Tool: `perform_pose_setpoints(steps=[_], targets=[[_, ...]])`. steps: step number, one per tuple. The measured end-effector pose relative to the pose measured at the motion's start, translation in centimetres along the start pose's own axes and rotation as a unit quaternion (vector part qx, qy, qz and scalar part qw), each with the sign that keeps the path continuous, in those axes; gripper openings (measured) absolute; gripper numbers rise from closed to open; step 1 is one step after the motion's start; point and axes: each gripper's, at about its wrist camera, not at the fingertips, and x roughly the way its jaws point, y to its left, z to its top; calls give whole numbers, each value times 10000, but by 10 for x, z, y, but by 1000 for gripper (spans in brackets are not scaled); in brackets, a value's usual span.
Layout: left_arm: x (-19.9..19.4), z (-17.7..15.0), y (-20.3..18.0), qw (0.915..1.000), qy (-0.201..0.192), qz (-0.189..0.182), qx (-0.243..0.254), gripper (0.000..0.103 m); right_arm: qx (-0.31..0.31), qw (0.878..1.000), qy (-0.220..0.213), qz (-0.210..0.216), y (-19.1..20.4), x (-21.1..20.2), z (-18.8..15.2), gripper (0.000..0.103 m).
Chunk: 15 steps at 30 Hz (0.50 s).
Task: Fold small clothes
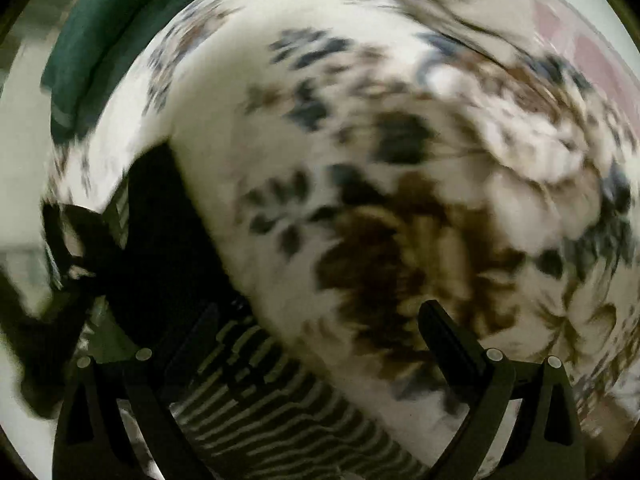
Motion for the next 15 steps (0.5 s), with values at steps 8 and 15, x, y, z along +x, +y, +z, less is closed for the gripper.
perform_pose_setpoints(steps=[8,15], targets=[[-48,-50,34,9958,-440,785,-147,93,-534,9971,455,292,-27,-15,10,98],[-78,-161,132,9576,51,2866,-282,93,-1346,9839,824,833,64,20,15,74]])
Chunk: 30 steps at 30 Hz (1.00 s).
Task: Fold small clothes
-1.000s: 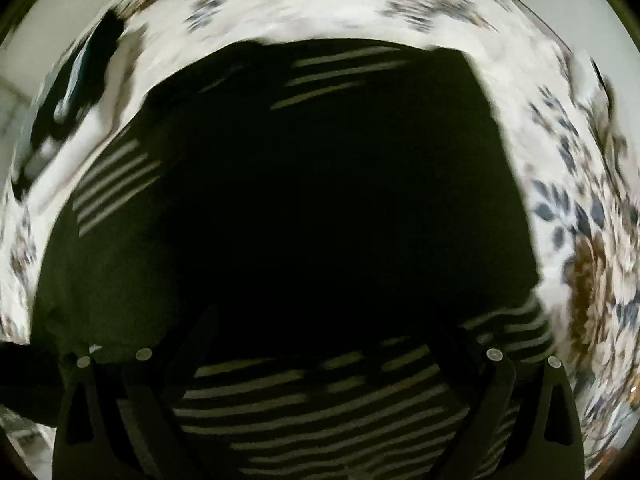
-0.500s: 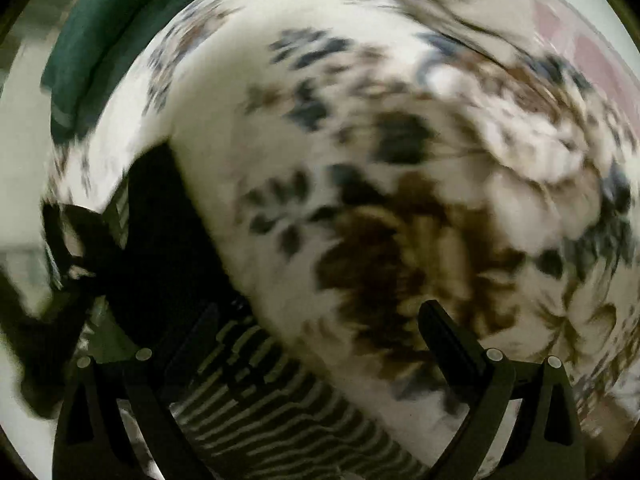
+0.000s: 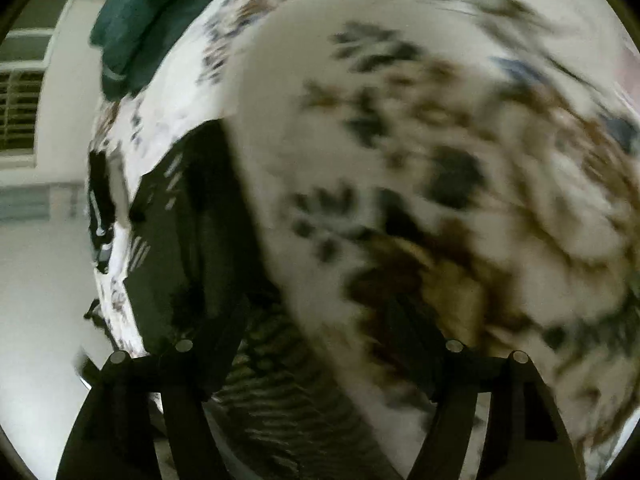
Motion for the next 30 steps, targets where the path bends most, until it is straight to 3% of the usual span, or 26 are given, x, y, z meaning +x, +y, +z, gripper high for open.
perform_pose_setpoints(steps=[2,3,4,7,10,12,13,14,15,16,19,23,26,28,30], targets=[[28,-30,22,9984,499,257,-117,93,-197,9996,62,211,30,21,18,74],[38,-38,29,9976,637,164,-237,94,-295,9994,44,177,46,31,27,74],[47,-49,40,9961,713,-145,-507,101,-447,9989,-9,164,64,39,36,74],[55,-52,52,9925,600,-498,-937,103,-934,9955,-48,156,115,62,57,74],[58,-48,49,9918,566,-402,-1072,103,-1658,9860,87,-123,175,100,71,74],[58,-47,44,9920,519,-286,-1115,103,-2331,9690,428,-698,206,137,72,72],[59,-45,41,9920,496,-249,-1131,103,-2563,9595,581,-1013,213,152,71,67],[59,-44,41,9918,511,-247,-1142,103,-2843,9437,742,-1522,216,168,66,44],[60,-43,41,9916,532,-267,-1146,103,-3042,9291,865,-1916,214,175,60,30],[60,-41,43,9912,571,-313,-1154,103,-3162,9207,913,-2098,210,173,52,28],[60,-41,52,9898,707,-487,-1137,103,-3266,9114,1083,-2259,186,149,26,28],[57,-37,69,9878,822,-724,-1110,103,-2942,9109,1487,-2483,146,126,1,28],[45,-28,97,9865,661,-784,-1279,103,-2419,9322,1392,-2302,130,101,-3,29],[38,-18,124,9844,447,-770,-1514,103,-2080,9473,1103,-2172,127,84,1,36],[40,-4,151,9810,307,-725,-1771,103,-1655,9683,667,-1749,129,65,9,55]])
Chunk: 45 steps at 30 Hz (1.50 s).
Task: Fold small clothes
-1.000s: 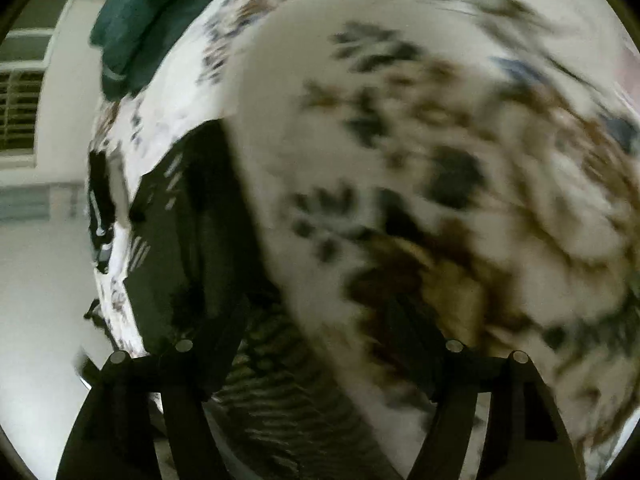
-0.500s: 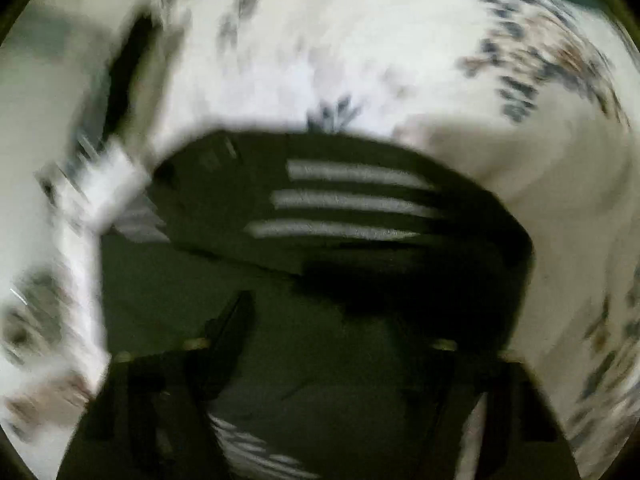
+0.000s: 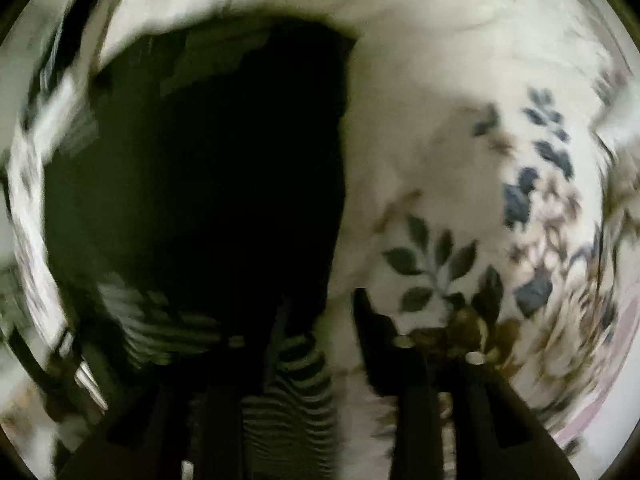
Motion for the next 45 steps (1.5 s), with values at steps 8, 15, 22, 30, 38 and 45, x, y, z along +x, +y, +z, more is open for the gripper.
perform_pose_setpoints(steps=[8,15,22,30,38,45], targets=[[70,81,29,9995,-24,290,-152,103,934,9921,-41,837,-8,31,32,60],[61,70,45,9998,1,-41,-174,103,1318,9910,98,229,-24,44,30,44],[21,61,54,9984,-532,65,-202,103,1459,9829,-609,949,-57,8,99,58],[-15,40,39,9952,-847,433,-228,103,640,9879,339,1372,-49,82,168,48],[-75,-65,-17,9934,-648,876,-350,103,-339,9988,-179,303,-32,62,193,4],[-97,-151,-81,9985,54,524,-137,103,-549,9945,424,779,-36,49,175,40]])
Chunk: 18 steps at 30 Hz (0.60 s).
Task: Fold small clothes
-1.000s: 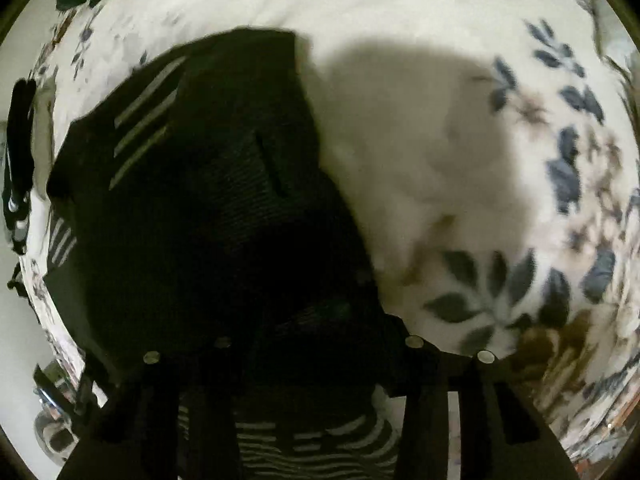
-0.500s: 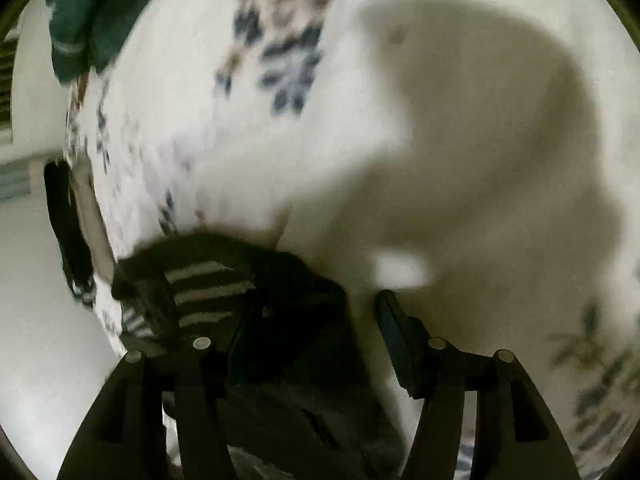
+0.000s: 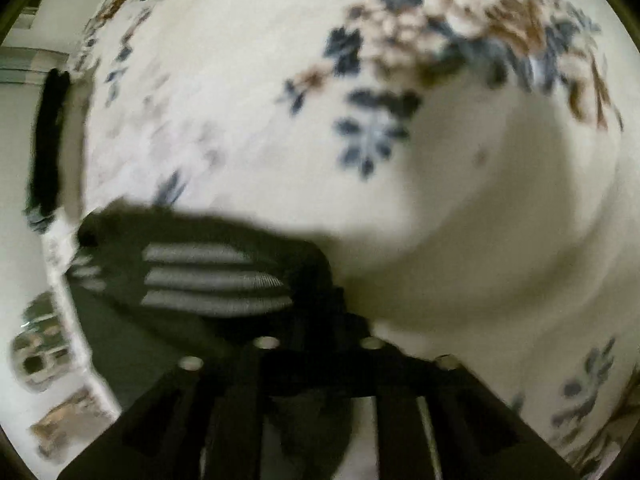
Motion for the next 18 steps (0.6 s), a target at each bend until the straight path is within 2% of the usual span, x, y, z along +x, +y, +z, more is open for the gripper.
perform_pose_setpoints(steps=[2,7,10,12,13,16,18], targets=[[-10,-30,-26,9990,191,-201,337,103,-229,9997,97,7,-11,-26,-27,55],[-16,-105,-93,9890,708,-677,1105,103,-215,9981,497,289,-57,-67,-101,55],[-11,-144,-137,9807,873,-842,1535,103,-106,9971,675,332,-79,-72,-139,55],[-4,-158,-161,9765,924,-870,1740,103,-9,9957,767,511,-99,-69,-156,55],[0,-163,-173,9750,917,-871,1828,101,48,9952,769,602,-102,-64,-158,55],[17,-170,-193,9746,1073,-883,1754,86,231,9931,672,938,-108,-48,-156,55],[26,-168,-198,9773,1147,-797,1595,86,264,9929,522,1034,-106,-38,-145,55]])
